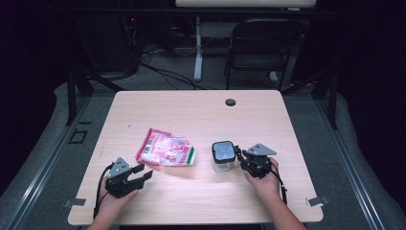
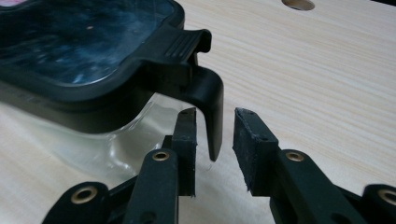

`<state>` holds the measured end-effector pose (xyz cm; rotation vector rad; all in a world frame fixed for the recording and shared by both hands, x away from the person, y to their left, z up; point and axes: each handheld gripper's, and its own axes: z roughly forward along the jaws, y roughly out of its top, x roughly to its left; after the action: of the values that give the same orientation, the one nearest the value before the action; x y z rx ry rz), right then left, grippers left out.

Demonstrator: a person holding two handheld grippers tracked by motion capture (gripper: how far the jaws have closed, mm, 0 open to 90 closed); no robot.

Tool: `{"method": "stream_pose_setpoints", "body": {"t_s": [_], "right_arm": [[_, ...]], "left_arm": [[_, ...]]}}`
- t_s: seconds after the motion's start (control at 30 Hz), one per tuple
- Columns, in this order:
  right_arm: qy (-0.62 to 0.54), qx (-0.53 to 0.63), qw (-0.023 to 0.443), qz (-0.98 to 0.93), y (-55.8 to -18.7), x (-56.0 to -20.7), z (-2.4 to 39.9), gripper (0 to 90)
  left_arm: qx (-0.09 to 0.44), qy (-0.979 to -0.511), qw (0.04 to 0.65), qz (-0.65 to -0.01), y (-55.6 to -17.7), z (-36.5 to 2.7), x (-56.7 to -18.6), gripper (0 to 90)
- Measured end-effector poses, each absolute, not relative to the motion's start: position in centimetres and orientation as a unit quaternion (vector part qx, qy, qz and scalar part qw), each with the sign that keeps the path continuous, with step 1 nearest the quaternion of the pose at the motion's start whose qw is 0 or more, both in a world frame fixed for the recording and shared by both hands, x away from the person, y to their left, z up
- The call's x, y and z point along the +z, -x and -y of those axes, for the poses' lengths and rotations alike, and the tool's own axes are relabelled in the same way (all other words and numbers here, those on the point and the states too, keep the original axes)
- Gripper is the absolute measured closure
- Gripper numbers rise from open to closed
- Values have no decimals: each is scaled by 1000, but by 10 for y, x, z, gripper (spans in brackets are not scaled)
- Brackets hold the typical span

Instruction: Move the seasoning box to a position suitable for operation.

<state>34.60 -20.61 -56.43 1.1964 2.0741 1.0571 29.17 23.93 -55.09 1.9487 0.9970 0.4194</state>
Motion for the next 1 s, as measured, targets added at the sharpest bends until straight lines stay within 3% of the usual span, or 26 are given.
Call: {"method": "stream_pose_setpoints", "body": {"t_s": [1.0], "right_arm": [[-449,373,264,-767,-366,-566,191,816]], "left_arm": [[181,-777,431,-421,-278,-253,-553,536]]}}
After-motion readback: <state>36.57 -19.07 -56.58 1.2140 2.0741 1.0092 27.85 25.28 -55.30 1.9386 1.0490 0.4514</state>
